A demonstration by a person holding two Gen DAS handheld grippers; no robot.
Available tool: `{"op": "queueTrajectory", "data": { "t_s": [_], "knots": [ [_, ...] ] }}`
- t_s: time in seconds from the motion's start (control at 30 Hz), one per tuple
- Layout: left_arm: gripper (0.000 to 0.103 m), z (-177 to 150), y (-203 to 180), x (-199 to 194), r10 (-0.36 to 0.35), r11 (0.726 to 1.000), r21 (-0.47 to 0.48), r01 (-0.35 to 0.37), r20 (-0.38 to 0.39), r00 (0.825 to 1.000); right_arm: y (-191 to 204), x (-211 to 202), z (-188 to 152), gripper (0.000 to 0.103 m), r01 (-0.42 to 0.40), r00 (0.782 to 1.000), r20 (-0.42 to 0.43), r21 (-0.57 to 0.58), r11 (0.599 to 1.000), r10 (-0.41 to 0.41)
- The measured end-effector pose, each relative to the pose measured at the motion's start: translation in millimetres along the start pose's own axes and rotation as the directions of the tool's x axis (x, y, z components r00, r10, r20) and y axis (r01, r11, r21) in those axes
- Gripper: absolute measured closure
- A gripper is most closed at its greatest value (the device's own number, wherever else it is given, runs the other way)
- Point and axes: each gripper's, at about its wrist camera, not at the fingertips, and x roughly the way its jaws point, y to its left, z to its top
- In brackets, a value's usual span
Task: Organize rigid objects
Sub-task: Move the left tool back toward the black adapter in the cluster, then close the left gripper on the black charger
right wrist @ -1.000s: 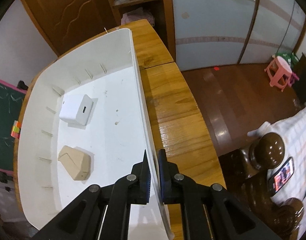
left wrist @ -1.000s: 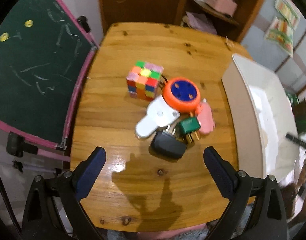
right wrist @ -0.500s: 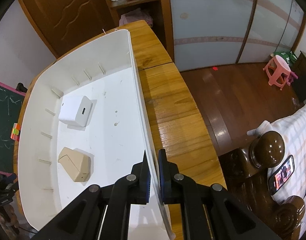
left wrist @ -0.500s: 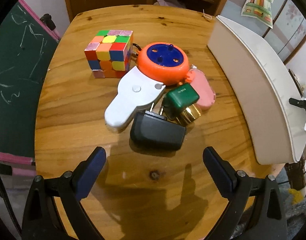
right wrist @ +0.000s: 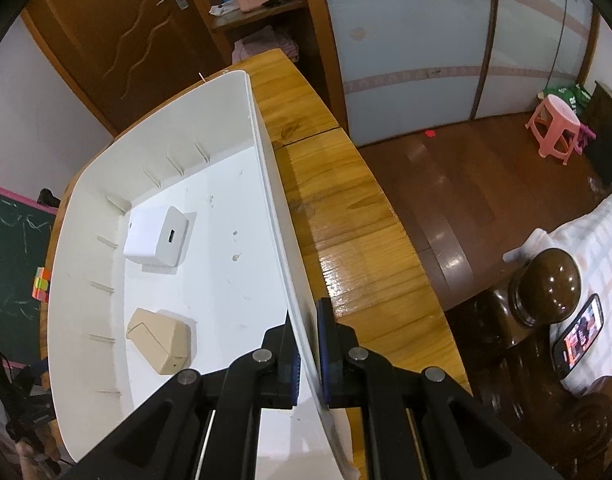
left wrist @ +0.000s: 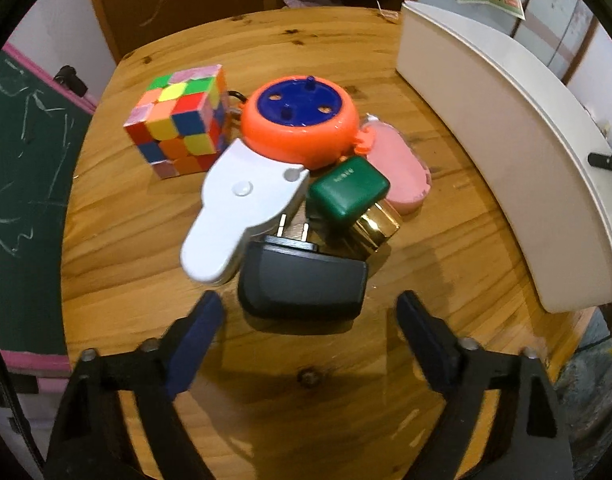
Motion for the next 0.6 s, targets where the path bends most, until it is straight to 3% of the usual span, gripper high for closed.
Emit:
{"op": "queueTrajectory", "data": {
  "t_s": [0.33,0.6],
  "knots": [
    [0.036,4.8,-1.3,2.7,0.019,0.999,0.037,-0.020,0.037,0.999,-2.4,0.0,-0.8,0.095,-0.020,1.000,0.009,0.013,1.000,0.019],
    [0.036,-1.3,-8.8,-1.4,0.055,0.997,0.051,-0.059,0.069,0.996,-3.2,0.5,-2.0,0.095,-0.025,1.000,0.014,0.015,1.000,0.025]
  ]
}}
